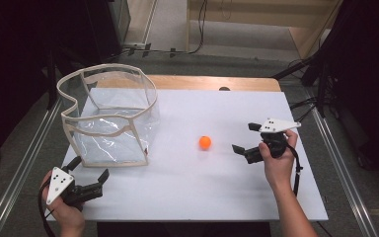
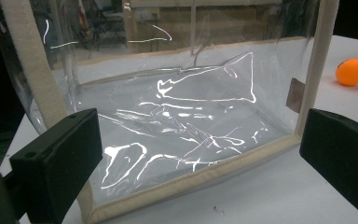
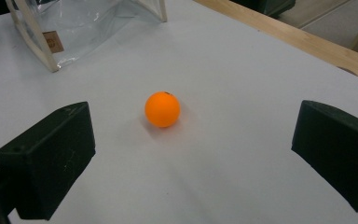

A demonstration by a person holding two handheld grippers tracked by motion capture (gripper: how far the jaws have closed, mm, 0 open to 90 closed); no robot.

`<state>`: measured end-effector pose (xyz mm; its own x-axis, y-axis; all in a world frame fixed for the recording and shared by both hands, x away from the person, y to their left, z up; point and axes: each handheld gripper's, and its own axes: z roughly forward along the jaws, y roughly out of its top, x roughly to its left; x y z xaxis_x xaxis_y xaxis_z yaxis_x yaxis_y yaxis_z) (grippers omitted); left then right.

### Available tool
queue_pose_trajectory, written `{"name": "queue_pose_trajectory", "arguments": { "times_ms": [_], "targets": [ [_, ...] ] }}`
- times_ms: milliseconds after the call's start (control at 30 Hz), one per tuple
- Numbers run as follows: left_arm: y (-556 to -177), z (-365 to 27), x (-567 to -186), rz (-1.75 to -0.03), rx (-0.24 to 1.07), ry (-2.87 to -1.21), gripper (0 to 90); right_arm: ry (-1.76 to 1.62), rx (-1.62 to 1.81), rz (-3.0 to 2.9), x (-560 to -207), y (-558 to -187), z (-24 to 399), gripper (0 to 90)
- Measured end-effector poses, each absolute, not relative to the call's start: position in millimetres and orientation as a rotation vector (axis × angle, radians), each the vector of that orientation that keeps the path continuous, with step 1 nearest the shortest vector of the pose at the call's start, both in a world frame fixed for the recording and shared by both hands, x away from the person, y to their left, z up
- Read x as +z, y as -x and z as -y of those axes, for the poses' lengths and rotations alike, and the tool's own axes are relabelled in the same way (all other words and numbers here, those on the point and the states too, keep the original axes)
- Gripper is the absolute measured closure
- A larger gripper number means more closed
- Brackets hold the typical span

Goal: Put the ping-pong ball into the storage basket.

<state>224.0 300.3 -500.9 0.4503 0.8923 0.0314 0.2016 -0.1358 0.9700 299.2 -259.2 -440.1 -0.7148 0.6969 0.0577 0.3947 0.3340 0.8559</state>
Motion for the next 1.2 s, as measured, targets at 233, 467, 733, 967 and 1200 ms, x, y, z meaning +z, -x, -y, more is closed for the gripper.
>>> {"name": "queue_pose_trajectory", "arguments": {
  "times_ms": [233, 467, 733, 967, 1200],
  "targets": [
    [-224, -300, -501, -0.969, 0.8, -1.624, 0.0, -0.953, 1.314, -2.317, -438, -305, 253, 0.0],
    [-224, -300, -501, -0.969, 0.8, -1.624, 0.0, -0.936, 1.306, -2.35, -437, -312, 246, 0.0],
    [-224, -300, -501, -0.968, 0.799, -1.625, 0.0, -0.93, 1.291, -2.383, -436, -318, 238, 0.0],
    [-224, -300, -501, -0.969, 0.799, -1.624, 0.0, -0.913, 1.268, -2.416, -434, -326, 231, 0.0],
    [-224, -300, -501, -0.968, 0.799, -1.625, 0.0, -0.897, 1.261, -2.441, -434, -331, 226, 0.0]
  ]
}}
